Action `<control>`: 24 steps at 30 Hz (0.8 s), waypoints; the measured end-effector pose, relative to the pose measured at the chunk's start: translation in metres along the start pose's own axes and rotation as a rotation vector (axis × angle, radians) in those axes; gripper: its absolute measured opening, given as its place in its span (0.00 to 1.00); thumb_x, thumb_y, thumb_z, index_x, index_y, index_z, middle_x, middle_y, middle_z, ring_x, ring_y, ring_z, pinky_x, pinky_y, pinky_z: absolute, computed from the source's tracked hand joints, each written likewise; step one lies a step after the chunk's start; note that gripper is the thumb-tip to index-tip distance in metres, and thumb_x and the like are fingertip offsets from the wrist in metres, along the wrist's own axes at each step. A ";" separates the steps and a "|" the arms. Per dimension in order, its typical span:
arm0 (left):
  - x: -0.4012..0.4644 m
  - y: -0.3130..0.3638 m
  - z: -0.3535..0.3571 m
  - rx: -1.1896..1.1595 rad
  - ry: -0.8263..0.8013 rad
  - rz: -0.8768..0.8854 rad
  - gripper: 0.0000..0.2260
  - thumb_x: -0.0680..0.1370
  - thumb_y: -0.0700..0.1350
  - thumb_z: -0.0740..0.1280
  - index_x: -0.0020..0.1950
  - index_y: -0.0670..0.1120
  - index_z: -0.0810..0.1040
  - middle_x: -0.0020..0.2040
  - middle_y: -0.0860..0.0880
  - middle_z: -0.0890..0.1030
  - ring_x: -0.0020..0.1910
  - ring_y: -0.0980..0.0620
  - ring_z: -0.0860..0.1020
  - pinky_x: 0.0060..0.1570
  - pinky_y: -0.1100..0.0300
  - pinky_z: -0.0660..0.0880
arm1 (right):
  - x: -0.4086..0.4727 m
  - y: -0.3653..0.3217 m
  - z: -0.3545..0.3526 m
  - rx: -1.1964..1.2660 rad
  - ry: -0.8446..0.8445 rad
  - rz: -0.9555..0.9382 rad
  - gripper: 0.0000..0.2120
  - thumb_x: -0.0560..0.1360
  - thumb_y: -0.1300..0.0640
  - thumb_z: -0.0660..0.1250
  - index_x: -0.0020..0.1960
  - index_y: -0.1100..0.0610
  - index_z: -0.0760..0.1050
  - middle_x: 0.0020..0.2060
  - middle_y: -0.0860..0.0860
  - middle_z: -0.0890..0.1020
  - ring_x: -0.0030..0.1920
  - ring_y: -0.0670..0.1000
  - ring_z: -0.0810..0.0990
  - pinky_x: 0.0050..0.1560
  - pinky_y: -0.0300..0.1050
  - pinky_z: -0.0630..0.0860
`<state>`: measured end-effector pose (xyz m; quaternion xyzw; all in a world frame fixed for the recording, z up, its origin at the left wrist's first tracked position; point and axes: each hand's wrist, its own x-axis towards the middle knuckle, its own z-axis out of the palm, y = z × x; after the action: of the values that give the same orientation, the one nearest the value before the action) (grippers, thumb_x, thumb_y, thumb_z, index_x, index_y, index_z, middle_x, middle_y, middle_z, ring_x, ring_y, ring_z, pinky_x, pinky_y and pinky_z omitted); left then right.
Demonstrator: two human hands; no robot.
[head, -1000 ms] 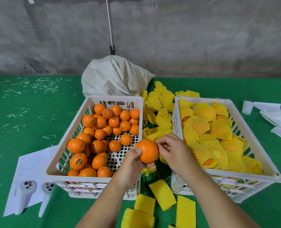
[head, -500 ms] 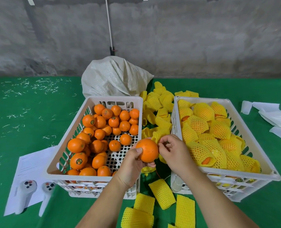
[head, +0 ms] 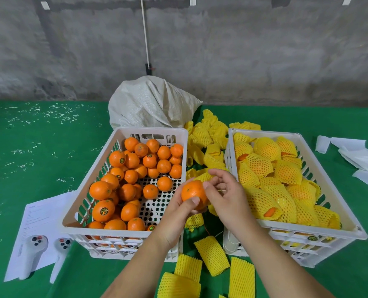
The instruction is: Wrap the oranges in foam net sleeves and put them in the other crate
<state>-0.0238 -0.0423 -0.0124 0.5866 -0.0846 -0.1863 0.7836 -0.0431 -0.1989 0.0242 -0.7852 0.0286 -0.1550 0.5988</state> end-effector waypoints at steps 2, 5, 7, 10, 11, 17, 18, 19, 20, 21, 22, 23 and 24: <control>0.001 -0.003 -0.002 -0.001 0.003 -0.001 0.32 0.71 0.56 0.73 0.76 0.57 0.73 0.72 0.41 0.77 0.67 0.41 0.80 0.64 0.44 0.79 | 0.001 0.002 -0.003 -0.008 -0.063 0.025 0.10 0.78 0.49 0.72 0.59 0.42 0.81 0.54 0.42 0.80 0.54 0.43 0.82 0.55 0.49 0.82; 0.002 -0.004 -0.004 0.031 0.007 -0.007 0.34 0.69 0.56 0.71 0.76 0.56 0.71 0.73 0.41 0.74 0.68 0.39 0.78 0.71 0.35 0.73 | 0.005 0.001 -0.013 -0.059 -0.079 0.019 0.07 0.81 0.54 0.69 0.56 0.47 0.84 0.52 0.42 0.83 0.54 0.42 0.82 0.56 0.48 0.81; 0.001 -0.003 -0.003 0.077 -0.009 -0.006 0.33 0.69 0.56 0.72 0.74 0.57 0.71 0.72 0.43 0.74 0.66 0.43 0.80 0.65 0.43 0.79 | 0.006 -0.001 -0.016 -0.100 -0.070 0.014 0.07 0.82 0.56 0.67 0.54 0.46 0.83 0.49 0.42 0.83 0.51 0.42 0.82 0.51 0.43 0.78; -0.001 -0.003 0.002 0.131 0.002 0.045 0.31 0.70 0.56 0.76 0.72 0.57 0.72 0.68 0.46 0.76 0.60 0.51 0.83 0.56 0.57 0.81 | 0.006 -0.003 -0.018 -0.206 -0.058 -0.030 0.07 0.84 0.55 0.63 0.52 0.45 0.78 0.45 0.41 0.81 0.48 0.41 0.79 0.45 0.38 0.73; -0.001 -0.003 0.003 0.141 0.017 0.061 0.31 0.70 0.56 0.77 0.71 0.57 0.72 0.67 0.47 0.77 0.59 0.52 0.83 0.56 0.58 0.81 | 0.005 -0.004 -0.018 -0.244 -0.054 -0.059 0.07 0.84 0.55 0.62 0.52 0.46 0.77 0.45 0.41 0.80 0.47 0.41 0.78 0.44 0.37 0.72; 0.001 -0.005 0.002 0.136 0.080 0.102 0.27 0.72 0.56 0.80 0.67 0.60 0.73 0.61 0.52 0.81 0.60 0.47 0.83 0.61 0.46 0.82 | -0.001 -0.006 -0.011 -0.351 -0.004 -0.229 0.06 0.84 0.59 0.62 0.53 0.51 0.76 0.48 0.42 0.76 0.51 0.42 0.76 0.49 0.39 0.73; 0.001 -0.005 0.003 0.131 0.089 0.109 0.27 0.71 0.56 0.81 0.67 0.60 0.73 0.62 0.51 0.81 0.60 0.45 0.83 0.61 0.45 0.82 | -0.002 -0.005 -0.010 -0.348 -0.001 -0.231 0.06 0.84 0.60 0.62 0.53 0.52 0.76 0.49 0.44 0.75 0.52 0.44 0.76 0.51 0.41 0.74; 0.001 -0.006 0.003 0.128 0.097 0.117 0.29 0.71 0.57 0.82 0.67 0.59 0.73 0.62 0.48 0.81 0.60 0.44 0.82 0.60 0.46 0.82 | -0.003 -0.004 -0.009 -0.338 -0.006 -0.226 0.06 0.84 0.60 0.62 0.54 0.53 0.76 0.51 0.45 0.74 0.54 0.46 0.76 0.53 0.43 0.74; 0.001 -0.006 0.003 0.128 0.102 0.124 0.30 0.70 0.58 0.83 0.67 0.59 0.73 0.62 0.48 0.80 0.59 0.44 0.83 0.57 0.49 0.82 | -0.005 -0.004 -0.009 -0.330 -0.015 -0.222 0.06 0.84 0.60 0.62 0.54 0.53 0.76 0.52 0.46 0.74 0.55 0.46 0.76 0.55 0.45 0.75; 0.001 -0.006 0.004 0.128 0.103 0.128 0.31 0.69 0.58 0.84 0.67 0.58 0.72 0.61 0.48 0.80 0.57 0.46 0.83 0.55 0.52 0.82 | -0.005 -0.004 -0.009 -0.329 -0.022 -0.225 0.06 0.84 0.60 0.61 0.54 0.53 0.76 0.52 0.47 0.74 0.55 0.46 0.76 0.55 0.46 0.75; 0.001 -0.007 0.004 0.130 0.102 0.133 0.32 0.69 0.57 0.84 0.66 0.58 0.71 0.60 0.50 0.81 0.56 0.48 0.83 0.53 0.55 0.82 | -0.006 -0.004 -0.009 -0.333 -0.020 -0.238 0.06 0.84 0.61 0.61 0.54 0.53 0.76 0.52 0.47 0.75 0.55 0.46 0.76 0.55 0.46 0.75; 0.002 -0.008 0.004 0.133 0.104 0.139 0.32 0.69 0.57 0.84 0.66 0.59 0.71 0.59 0.51 0.81 0.55 0.49 0.84 0.51 0.56 0.81 | -0.007 -0.005 -0.010 -0.340 -0.008 -0.257 0.06 0.84 0.61 0.61 0.54 0.54 0.76 0.52 0.47 0.75 0.54 0.46 0.76 0.54 0.46 0.75; 0.002 -0.008 0.004 0.134 0.114 0.144 0.32 0.69 0.57 0.84 0.66 0.59 0.70 0.58 0.51 0.81 0.54 0.49 0.84 0.51 0.57 0.81 | -0.007 -0.005 -0.010 -0.348 0.009 -0.278 0.06 0.84 0.61 0.61 0.54 0.54 0.76 0.51 0.46 0.75 0.53 0.46 0.76 0.52 0.45 0.75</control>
<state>-0.0248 -0.0487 -0.0192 0.6398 -0.0939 -0.0899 0.7574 -0.0535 -0.2053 0.0300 -0.8724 -0.0509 -0.2325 0.4268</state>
